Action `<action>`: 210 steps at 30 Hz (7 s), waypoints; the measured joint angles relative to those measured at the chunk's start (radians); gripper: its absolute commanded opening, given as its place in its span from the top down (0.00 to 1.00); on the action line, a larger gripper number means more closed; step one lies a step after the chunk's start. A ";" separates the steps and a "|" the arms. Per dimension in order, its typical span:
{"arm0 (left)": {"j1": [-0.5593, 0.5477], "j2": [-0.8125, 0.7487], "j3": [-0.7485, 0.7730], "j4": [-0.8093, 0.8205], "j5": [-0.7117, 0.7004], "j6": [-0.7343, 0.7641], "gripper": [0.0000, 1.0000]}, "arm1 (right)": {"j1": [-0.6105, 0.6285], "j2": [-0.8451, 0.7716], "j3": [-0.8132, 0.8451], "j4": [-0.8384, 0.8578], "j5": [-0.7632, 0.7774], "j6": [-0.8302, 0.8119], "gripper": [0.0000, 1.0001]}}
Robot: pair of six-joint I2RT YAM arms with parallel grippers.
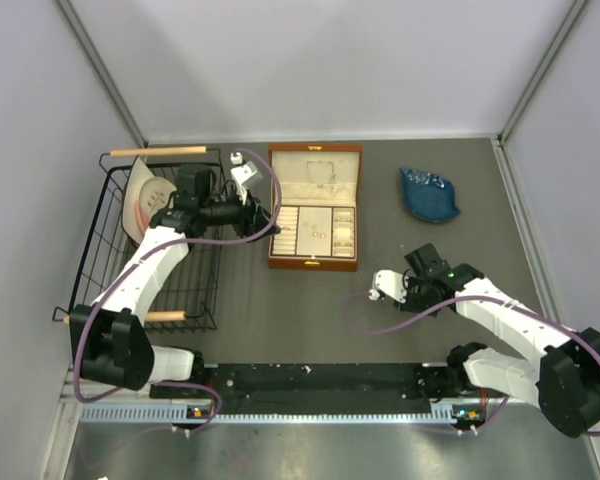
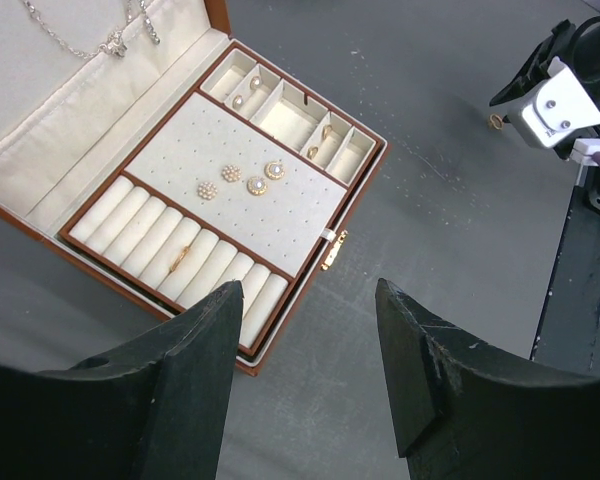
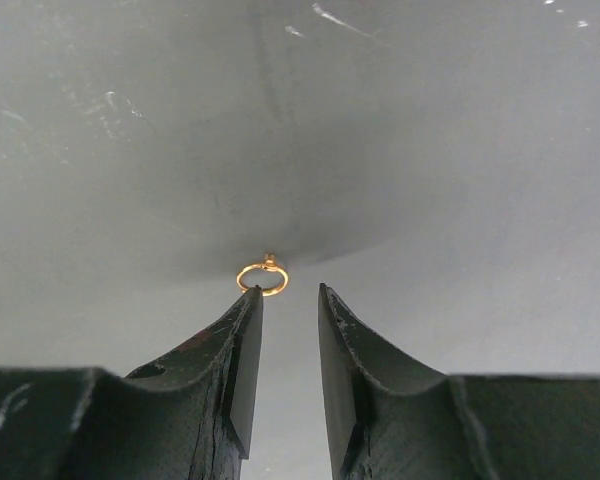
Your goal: Organize the mixed jewelry
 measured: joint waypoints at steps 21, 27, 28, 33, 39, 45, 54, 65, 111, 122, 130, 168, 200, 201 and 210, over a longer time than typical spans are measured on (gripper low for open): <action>0.000 0.048 0.026 -0.007 -0.017 0.006 0.40 | 0.000 0.083 -0.027 0.075 -0.004 -0.063 0.71; 0.000 0.048 0.028 -0.007 -0.025 0.007 0.40 | 0.000 0.092 -0.026 0.080 -0.008 -0.063 0.91; 0.000 0.048 0.028 -0.007 -0.025 0.008 0.40 | 0.000 0.093 -0.026 0.080 -0.010 -0.063 0.93; 0.000 0.048 0.028 -0.007 -0.028 0.010 0.40 | 0.000 0.100 -0.024 0.084 -0.014 -0.051 1.00; 0.000 0.072 0.031 -0.007 -0.031 0.009 0.41 | -0.001 0.132 0.007 0.077 -0.033 0.011 1.00; 0.000 0.078 0.030 0.033 -0.052 -0.050 0.43 | -0.001 0.161 0.139 0.052 -0.077 0.144 1.00; -0.016 0.078 -0.029 0.328 -0.061 -0.388 0.43 | 0.000 0.290 0.653 0.052 -0.087 0.483 1.00; -0.199 0.078 -0.039 0.522 -0.206 -0.686 0.47 | 0.125 0.498 1.060 0.055 -0.034 0.781 1.00; -0.254 0.157 0.084 0.496 -0.340 -0.765 1.00 | 0.209 0.629 1.232 0.000 0.029 0.993 0.91; -0.218 0.156 0.078 0.489 -0.259 -0.679 1.00 | 0.193 0.518 1.181 -0.003 -0.101 0.916 0.54; -0.146 0.138 -0.031 0.734 0.061 -0.777 1.00 | 0.078 0.337 1.152 0.015 -0.370 0.897 0.55; -0.162 0.090 -0.040 0.937 0.351 -0.903 1.00 | 0.114 0.440 1.093 0.010 -0.678 0.847 0.87; 0.487 -0.061 -0.110 0.597 0.256 -0.636 0.42 | 0.233 0.850 1.260 0.001 -0.269 0.461 1.00; 0.504 -0.063 -0.109 0.593 0.261 -0.636 0.42 | 0.241 0.875 1.268 0.003 -0.261 0.444 1.00; 0.629 -0.067 -0.086 0.528 0.306 -0.619 0.42 | 0.323 1.013 1.318 0.008 -0.193 0.327 1.00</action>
